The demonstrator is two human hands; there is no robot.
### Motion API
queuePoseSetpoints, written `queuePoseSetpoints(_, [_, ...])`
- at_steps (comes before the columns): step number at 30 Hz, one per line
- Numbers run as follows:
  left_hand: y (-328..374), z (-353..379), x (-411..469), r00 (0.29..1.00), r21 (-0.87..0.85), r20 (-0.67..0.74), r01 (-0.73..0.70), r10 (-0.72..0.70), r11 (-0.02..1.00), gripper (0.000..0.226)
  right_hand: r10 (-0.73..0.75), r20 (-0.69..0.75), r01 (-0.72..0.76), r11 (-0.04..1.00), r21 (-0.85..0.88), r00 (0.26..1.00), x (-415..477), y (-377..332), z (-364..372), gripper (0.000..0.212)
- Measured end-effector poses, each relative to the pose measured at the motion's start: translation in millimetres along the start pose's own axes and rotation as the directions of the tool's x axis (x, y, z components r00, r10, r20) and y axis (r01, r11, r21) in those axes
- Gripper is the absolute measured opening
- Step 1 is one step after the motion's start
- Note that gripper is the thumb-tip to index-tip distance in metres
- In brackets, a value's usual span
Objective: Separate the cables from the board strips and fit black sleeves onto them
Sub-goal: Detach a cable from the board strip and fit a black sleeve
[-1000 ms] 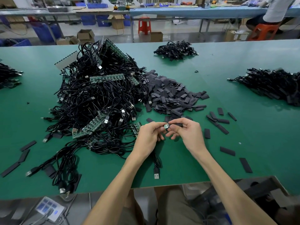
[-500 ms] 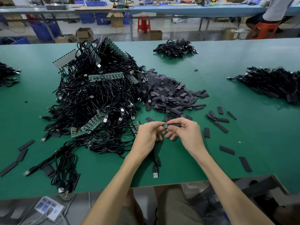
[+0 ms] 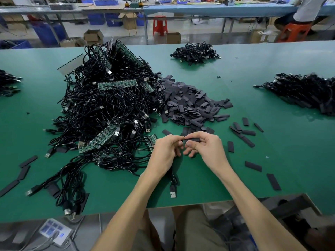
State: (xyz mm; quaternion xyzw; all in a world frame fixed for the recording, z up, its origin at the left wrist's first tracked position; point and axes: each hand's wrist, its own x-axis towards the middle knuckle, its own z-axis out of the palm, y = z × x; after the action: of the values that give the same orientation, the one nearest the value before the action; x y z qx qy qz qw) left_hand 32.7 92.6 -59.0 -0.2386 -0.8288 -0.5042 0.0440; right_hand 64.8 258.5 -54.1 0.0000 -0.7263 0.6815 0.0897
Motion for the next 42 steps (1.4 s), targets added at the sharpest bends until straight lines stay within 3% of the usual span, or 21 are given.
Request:
queuePoseSetpoints(5, [1,1,-1,0.998,-0.043,0.017,0.06,-0.06,0.997,0.028,0.002,0.029,-0.004,0.999,0.043,1.0,1,1,-2,0.018])
queuePoseSetpoints(11, [4,-4,3,0.993,-0.29,0.025,0.12,-0.117,0.95,0.004,-0.003,-0.023,0.005,0.995,0.1,1.0,4,3,-6,0.016])
queuePoseSetpoints(15, [2,-12,5,0.986,-0.419,0.033,0.161,-0.162,0.893,0.011,-0.024,-0.066,0.033,0.991,0.131,0.998,5,4,-7,0.015])
queuePoseSetpoints(19, [3,-10,5,0.983,-0.422,0.057,0.182,-0.174,0.888,0.012,-0.031,-0.084,0.042,0.99,0.137,0.996,5,5,-8,0.014])
queuePoseSetpoints(25, [2,-12,4,0.98,-0.506,0.087,0.199,-0.18,0.839,0.012,-0.022,0.024,0.02,0.997,0.08,0.999,3,4,-3,0.014])
queuePoseSetpoints(32, [2,-13,2,0.982,-0.519,0.077,0.189,-0.175,0.834,0.008,-0.012,0.04,0.01,0.998,0.059,0.999,2,3,-4,0.014])
queuePoseSetpoints(38, [3,-15,2,0.98,-0.519,0.084,0.199,-0.182,0.831,0.011,-0.013,0.04,0.015,0.998,-0.056,0.999,0,1,-3,0.018])
queuePoseSetpoints(40, [4,-14,3,0.98,-0.531,0.08,0.198,-0.184,0.824,0.012,-0.085,-0.01,0.081,0.976,-0.203,0.996,-1,0,-1,0.02])
queuePoseSetpoints(42, [4,-13,3,0.979,-0.551,0.077,0.2,-0.19,0.81,0.012,-0.234,-0.057,0.187,0.882,-0.432,0.971,-2,-1,1,0.018])
